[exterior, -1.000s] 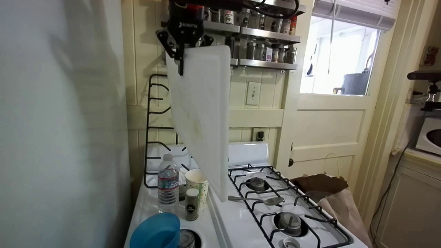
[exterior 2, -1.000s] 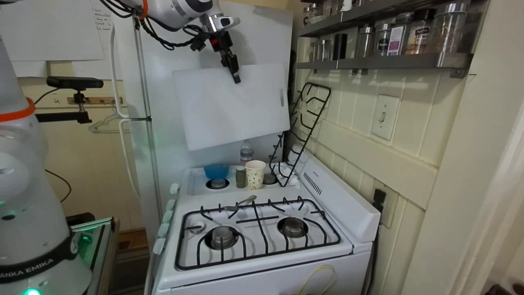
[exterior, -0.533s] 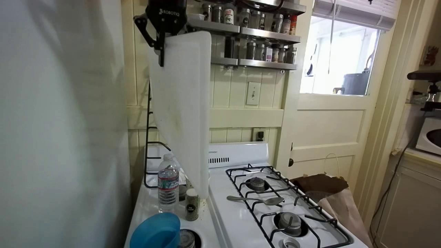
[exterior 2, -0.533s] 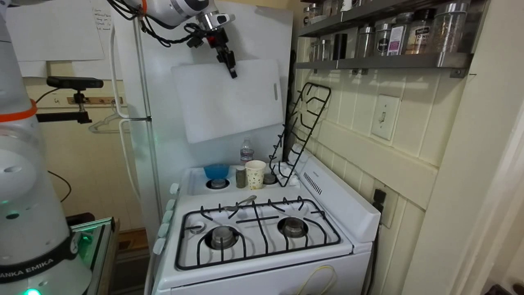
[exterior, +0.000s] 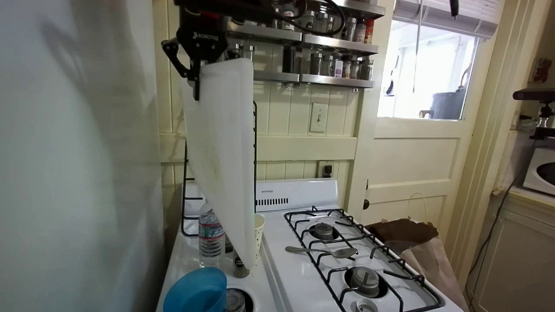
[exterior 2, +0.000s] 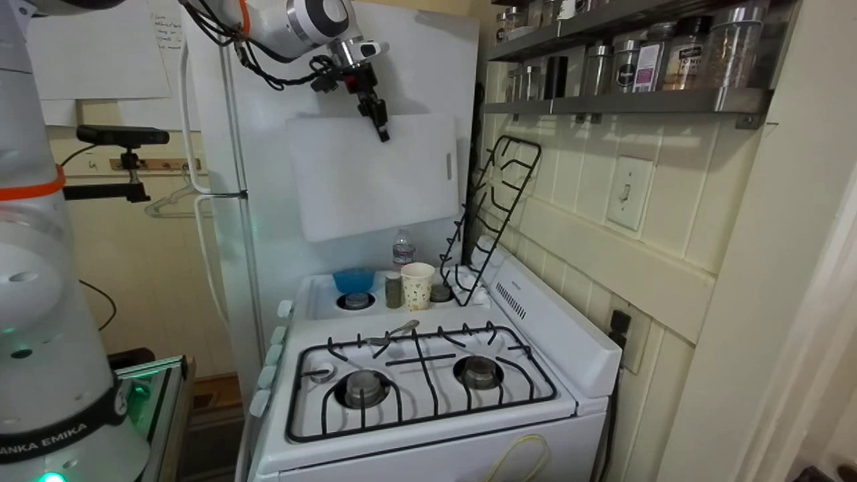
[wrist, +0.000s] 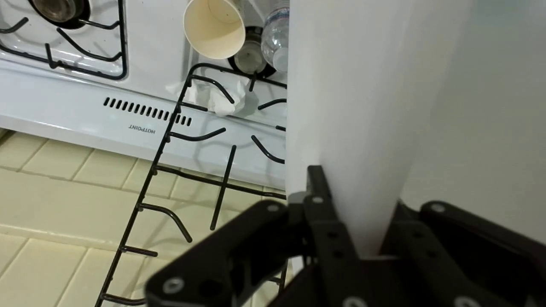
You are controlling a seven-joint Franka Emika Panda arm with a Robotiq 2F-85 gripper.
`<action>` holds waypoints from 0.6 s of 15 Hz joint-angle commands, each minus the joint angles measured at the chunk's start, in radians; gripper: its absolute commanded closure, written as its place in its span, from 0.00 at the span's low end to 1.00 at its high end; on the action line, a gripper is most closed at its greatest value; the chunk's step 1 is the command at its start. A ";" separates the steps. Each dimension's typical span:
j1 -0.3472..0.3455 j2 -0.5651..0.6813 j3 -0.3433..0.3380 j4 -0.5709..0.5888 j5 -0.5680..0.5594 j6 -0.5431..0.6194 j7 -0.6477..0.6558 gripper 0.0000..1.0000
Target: Move the chopping board to the left
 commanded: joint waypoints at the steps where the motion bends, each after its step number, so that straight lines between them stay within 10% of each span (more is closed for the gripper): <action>1: 0.023 0.017 -0.022 0.011 -0.002 0.008 0.002 0.96; 9: 0.083 0.081 -0.023 0.048 -0.035 0.034 0.012 0.96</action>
